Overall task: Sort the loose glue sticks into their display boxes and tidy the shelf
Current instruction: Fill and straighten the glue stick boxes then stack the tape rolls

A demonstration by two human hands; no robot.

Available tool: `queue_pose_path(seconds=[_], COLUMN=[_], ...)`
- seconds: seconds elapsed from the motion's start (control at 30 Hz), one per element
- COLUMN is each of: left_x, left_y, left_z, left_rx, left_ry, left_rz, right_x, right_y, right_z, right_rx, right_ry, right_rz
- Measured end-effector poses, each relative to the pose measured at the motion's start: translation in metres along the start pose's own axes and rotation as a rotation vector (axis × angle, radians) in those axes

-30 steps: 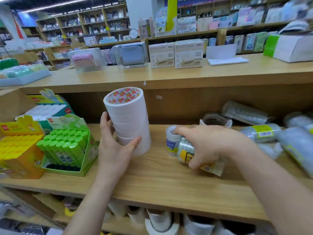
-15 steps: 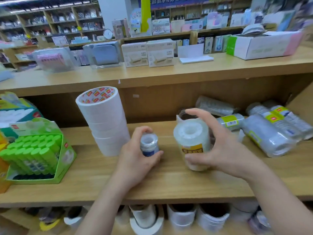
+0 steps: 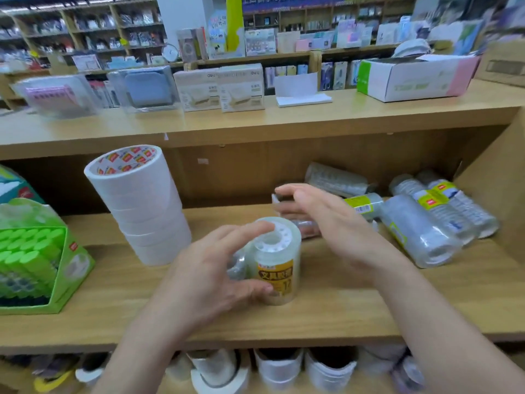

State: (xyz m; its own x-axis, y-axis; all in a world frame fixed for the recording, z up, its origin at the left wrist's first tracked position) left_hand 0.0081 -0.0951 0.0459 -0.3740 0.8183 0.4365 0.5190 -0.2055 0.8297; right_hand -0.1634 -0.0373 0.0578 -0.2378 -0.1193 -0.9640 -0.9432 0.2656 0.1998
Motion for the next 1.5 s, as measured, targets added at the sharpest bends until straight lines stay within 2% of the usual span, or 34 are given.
queue_pose_path(seconds=[0.03,0.07,0.13,0.17,0.23,0.3,0.37,0.5,0.6,0.7,0.8,0.9,1.03,1.13,1.27,1.33,1.5], left_x=[0.003,0.005,0.009,0.010,0.010,0.007,0.000,-0.016,-0.029,-0.036,-0.036,-0.033,-0.029,-0.017,-0.003,0.003,0.004], left_y=[0.000,-0.001,-0.004,-0.004,-0.004,0.000,0.008,0.035,0.051,0.057,0.054,0.050,0.044,0.033,0.015,0.004,-0.018], left_z=[0.000,0.001,0.004,0.005,0.005,0.007,0.016,0.049,0.065,0.071,0.070,0.066,0.060,0.050,0.030,0.018,-0.004], left_rx=[-0.004,-0.011,-0.038,-0.051,-0.052,0.017,0.098,0.174,0.206,0.215,0.219,0.216,0.196,0.191,0.214,0.232,0.334], left_ry=[-0.011,-0.039,-0.106,-0.113,-0.091,-0.085,-0.074,0.024,0.098,0.142,0.148,0.134,0.103,0.065,0.021,0.005,-0.031], left_rz=[-0.076,-0.149,-0.227,-0.218,-0.146,-0.058,-0.018,-0.117,-0.148,-0.176,-0.137,-0.095,-0.092,-0.132,-0.238,-0.294,-0.333], right_x=[-0.003,-0.002,0.011,0.022,0.033,0.029,0.023,0.012,0.011,0.013,0.011,0.004,-0.019,-0.020,0.005,0.015,0.035], right_y=[0.011,0.016,0.012,0.009,-0.002,-0.012,-0.024,-0.060,-0.083,-0.094,-0.099,-0.093,-0.035,0.018,0.045,0.049,0.058], right_z=[-0.016,-0.034,-0.067,-0.081,-0.098,-0.105,-0.106,-0.088,-0.078,-0.072,-0.068,-0.061,-0.034,0.003,0.036,0.045,0.052], right_rx=[0.118,0.154,0.049,-0.020,-0.081,-0.065,-0.128,-0.359,-0.440,-0.484,-0.483,-0.417,-0.039,0.132,0.104,0.107,0.224], right_ry=[0.019,0.003,-0.149,-0.244,-0.324,-0.280,-0.223,-0.052,0.070,0.073,0.088,0.117,0.216,0.173,-0.049,-0.102,0.167], right_rz=[0.179,0.460,0.950,1.076,1.160,1.122,1.050,0.886,0.747,0.628,0.619,0.584,0.592,0.726,1.051,1.172,1.018])
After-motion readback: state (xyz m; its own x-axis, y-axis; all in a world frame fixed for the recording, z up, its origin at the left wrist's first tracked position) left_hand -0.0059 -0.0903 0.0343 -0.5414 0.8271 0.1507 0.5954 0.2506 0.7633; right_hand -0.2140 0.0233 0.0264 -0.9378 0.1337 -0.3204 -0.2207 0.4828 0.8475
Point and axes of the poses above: each hand's wrist, its own z-axis away from the middle knuckle, its own y-axis out of the back of the hand, x = y × z, the point moved 5 cm from there along -z, towards the middle knuckle, and after that the axes turned 2 degrees about -z, right-handed, at the moved point
